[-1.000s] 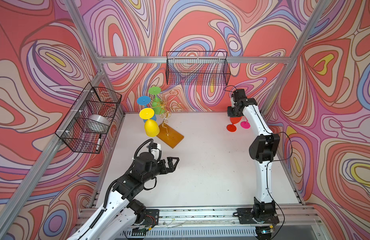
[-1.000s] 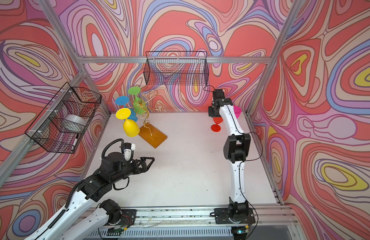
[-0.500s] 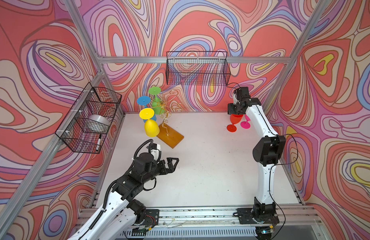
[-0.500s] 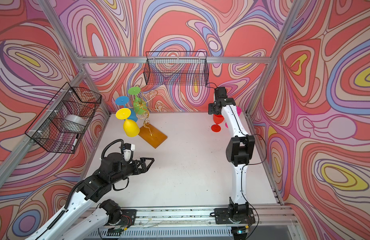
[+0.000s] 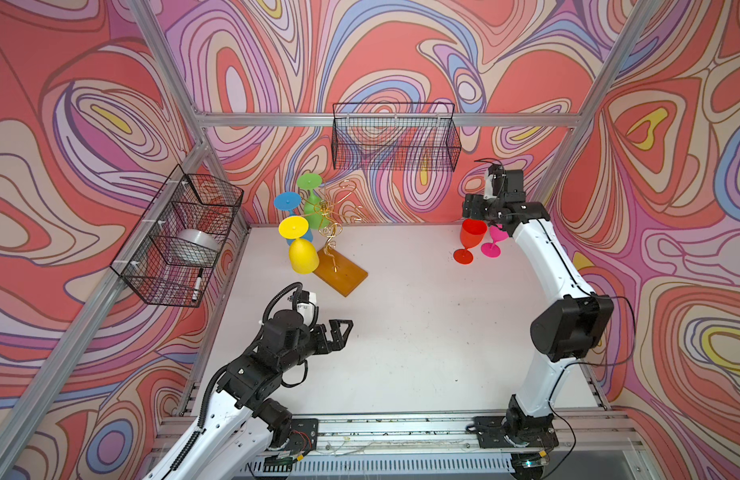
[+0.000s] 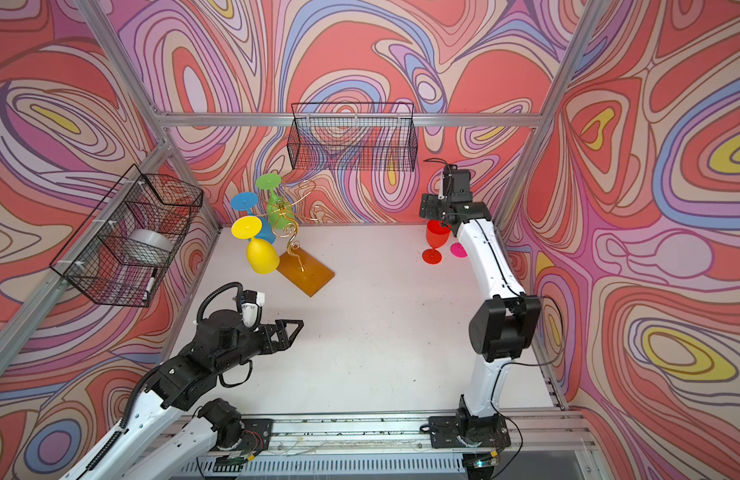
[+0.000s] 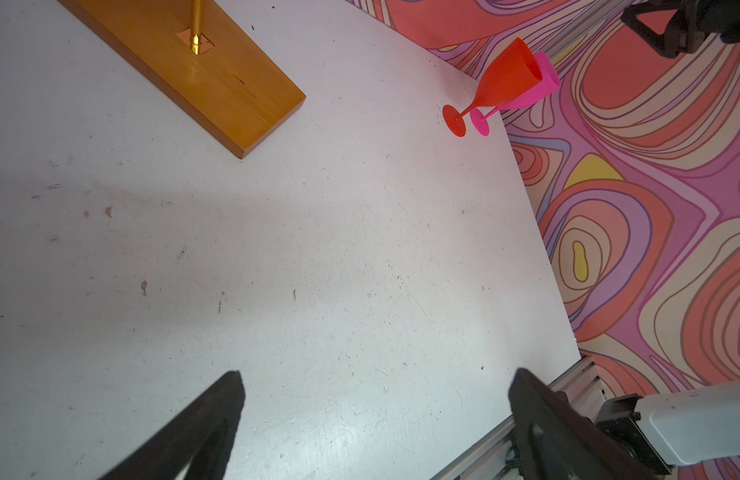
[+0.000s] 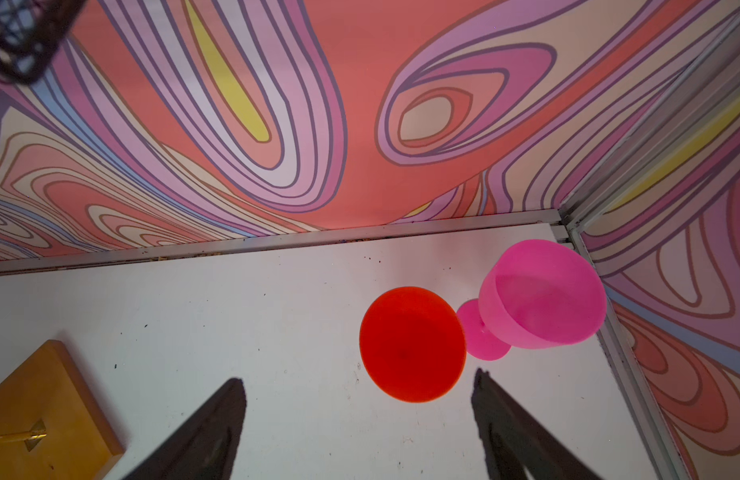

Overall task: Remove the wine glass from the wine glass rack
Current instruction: 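Lower the red glass upright onto the table and open the right gripper, then lift the right gripper away from the glasses while the left gripper moves toward the rack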

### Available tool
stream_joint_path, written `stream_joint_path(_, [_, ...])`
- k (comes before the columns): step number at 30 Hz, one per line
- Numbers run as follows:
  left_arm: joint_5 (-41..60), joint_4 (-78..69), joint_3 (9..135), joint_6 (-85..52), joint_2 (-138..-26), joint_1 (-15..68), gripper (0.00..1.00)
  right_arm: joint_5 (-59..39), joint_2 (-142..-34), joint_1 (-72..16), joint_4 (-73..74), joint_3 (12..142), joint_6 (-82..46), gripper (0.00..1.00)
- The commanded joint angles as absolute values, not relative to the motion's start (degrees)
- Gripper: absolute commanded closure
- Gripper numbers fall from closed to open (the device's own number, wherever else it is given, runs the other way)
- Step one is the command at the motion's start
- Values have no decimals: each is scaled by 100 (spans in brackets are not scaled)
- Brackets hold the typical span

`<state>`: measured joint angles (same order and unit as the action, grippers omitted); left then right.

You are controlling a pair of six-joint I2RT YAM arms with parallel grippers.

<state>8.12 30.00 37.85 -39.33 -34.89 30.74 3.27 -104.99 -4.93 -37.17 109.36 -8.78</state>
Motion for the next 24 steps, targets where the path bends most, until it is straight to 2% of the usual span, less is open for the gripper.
stream_joint_path(1, [614,3465,4115,-3725,-3419,3050,0,416,-9747,-537,-2890,10246,-1206,9])
stream_joint_path(6, [336,4023,4373,-3612,-3381,3050,0,542,-8694,-842,-2145,8827,-1558,9])
stream_joint_path(11, [-31,4537,4545,-3686,-3315,3050,0,817,-8094,-1623,-1790,7932,-1738,9])
stream_joint_path(16, [-310,4942,4793,-3916,-3245,3054,1,743,-7763,-2276,-1271,7242,-2101,11])
stream_joint_path(24, [-359,5218,5643,-4213,-3547,3026,0,701,-7587,-3043,-684,6460,-1843,12])
